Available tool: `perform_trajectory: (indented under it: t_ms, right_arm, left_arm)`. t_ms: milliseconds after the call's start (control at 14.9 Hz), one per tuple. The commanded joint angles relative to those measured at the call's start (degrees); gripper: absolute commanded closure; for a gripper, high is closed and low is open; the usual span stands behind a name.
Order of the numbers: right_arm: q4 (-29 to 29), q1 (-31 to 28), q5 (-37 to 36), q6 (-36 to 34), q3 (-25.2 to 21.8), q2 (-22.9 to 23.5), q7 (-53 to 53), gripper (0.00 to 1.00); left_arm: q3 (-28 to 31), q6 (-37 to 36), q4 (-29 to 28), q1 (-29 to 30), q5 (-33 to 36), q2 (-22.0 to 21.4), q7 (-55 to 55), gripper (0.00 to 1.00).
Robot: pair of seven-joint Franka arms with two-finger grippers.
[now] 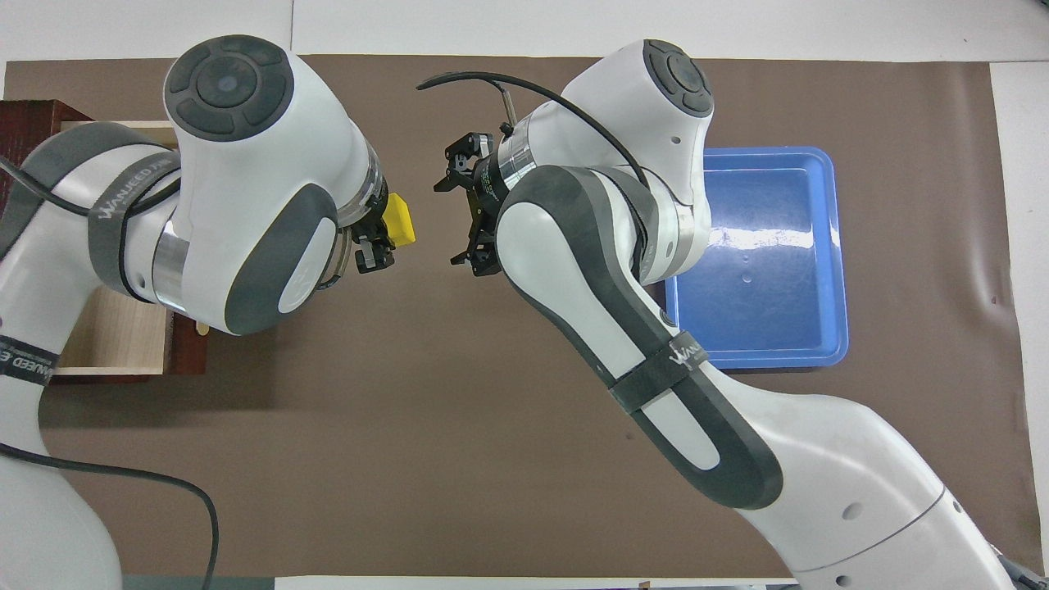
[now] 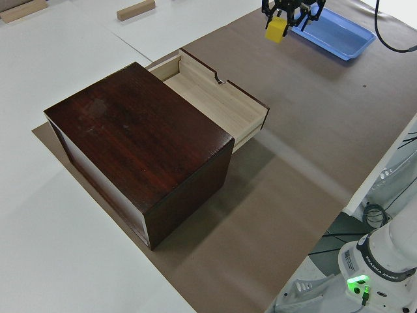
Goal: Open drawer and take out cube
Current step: 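Lift the cube toward the right gripper with the left gripper, then grasp the yellow cube with the right gripper from the left gripper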
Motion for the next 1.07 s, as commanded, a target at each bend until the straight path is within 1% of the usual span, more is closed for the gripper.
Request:
perform_trajectory:
  t_ms: [0,134,201,335,402,604,738,1006]
  right_arm:
    - [2.70,0.70,-0.09,0.68,-0.50,1.74,1.86,0.05]
    - [3.58,0.62,0.00,0.68,-0.50,2.00,1.87,0.05]
    - [5.15,0.62,0.00,0.51,-0.59,2.78,1.95,0.05]
    - [10.24,0.62,0.00,-0.37,-0.59,5.85,3.35,0.05]
    - [11.65,0.70,0.00,-0.20,-0.50,7.17,4.32,0.05]
    - [12.46,0.79,0.00,0.33,-0.24,7.97,5.73,0.05]
    - [12.55,2.71,-0.09,1.29,-0.67,8.41,6.96,0.06]
    - [12.46,3.16,-0.09,0.77,-0.50,8.07,7.58,0.07]
  left_arm:
    - [0.82,-1.34,1.57,-0.85,-0.77,0.76,-0.68,0.99]
    - [0.82,-1.26,1.57,-0.85,-0.77,0.76,-0.68,0.99]
    - [0.82,-1.34,1.57,-0.85,-0.77,0.76,-0.68,0.99]
    - [0.82,-1.17,1.48,-0.85,-0.77,0.76,-0.68,0.99]
    - [0.82,-1.08,1.48,-0.85,-0.77,0.76,-0.68,0.99]
    - [0.82,-1.08,1.48,-1.20,-0.77,0.76,-0.68,0.99]
    - [0.82,-0.99,1.48,-1.20,-0.77,0.76,-0.68,0.99]
    - [0.82,-0.99,1.48,-1.20,-0.77,0.76,-0.68,0.99]
